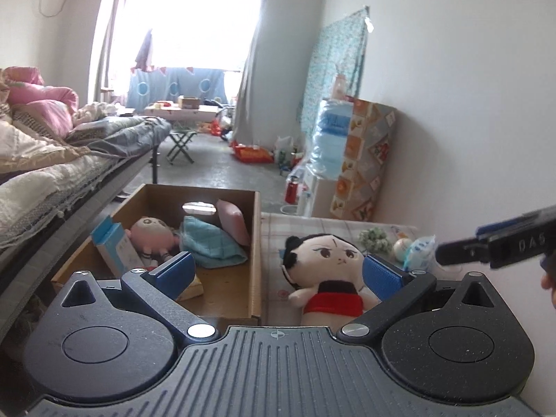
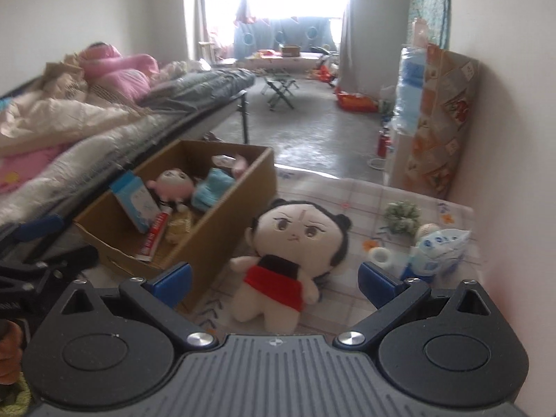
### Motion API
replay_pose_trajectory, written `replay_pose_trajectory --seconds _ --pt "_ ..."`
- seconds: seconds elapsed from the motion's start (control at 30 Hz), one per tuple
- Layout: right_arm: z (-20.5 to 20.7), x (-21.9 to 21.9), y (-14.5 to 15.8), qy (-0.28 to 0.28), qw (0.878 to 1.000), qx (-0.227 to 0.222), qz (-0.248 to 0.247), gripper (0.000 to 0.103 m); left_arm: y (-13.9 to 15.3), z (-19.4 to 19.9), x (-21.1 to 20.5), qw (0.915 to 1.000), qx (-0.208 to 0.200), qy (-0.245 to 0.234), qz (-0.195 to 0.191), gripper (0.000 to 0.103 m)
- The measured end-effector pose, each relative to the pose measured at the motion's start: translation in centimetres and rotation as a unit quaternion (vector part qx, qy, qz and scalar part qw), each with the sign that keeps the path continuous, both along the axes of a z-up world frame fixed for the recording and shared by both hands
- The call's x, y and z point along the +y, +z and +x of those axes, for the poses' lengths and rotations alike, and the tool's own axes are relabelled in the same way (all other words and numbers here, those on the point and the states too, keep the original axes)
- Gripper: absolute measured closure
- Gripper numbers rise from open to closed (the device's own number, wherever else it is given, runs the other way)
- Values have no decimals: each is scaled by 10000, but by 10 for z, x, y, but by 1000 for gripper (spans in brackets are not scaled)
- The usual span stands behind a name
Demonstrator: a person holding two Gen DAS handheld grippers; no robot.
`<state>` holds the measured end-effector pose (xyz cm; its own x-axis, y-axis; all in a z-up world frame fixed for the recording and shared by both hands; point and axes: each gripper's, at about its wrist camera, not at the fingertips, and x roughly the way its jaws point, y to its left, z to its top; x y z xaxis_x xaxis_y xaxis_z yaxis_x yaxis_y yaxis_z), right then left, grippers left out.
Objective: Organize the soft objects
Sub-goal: 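Move both grippers over the wipes pack and baseball on the table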
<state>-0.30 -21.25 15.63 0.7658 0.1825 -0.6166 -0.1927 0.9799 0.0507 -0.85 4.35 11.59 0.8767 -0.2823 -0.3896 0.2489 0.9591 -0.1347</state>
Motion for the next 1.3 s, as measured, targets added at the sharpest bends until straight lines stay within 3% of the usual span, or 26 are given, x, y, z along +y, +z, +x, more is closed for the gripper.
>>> replay_pose_trajectory --seconds 0.17,0.33,0.53,0.67,0.87,1.07,1.3 --pt "-5 -7 -14 -549 9984 42 -145 0 6 -2 4 9994 -204 82 -262 0" --pt "-25 -21 -32 -994 9931 -613 -44 0 -1 8 0 9987 26 -196 -478 0" --pt "-36 -35 -61 -1159 9874 -1010 371 0 -3 23 -17 9995 50 -292 -103 0" --pt "-38 -47 -68 -1176 9832 -1353 346 0 0 36 -35 9969 212 -725 -219 0" --pt "-34 -75 -87 -1492 9712 -1765 587 0 8 65 -89 9943 221 -1039 -109 0" --pt "-19 -108 -117 -1660 9659 -1600 1174 0 -6 110 -157 9903 576 -1255 137 0" --pt "-8 -150 -122 -1755 9612 -1722 1249 2 -29 152 -209 9850 946 -1397 367 0"
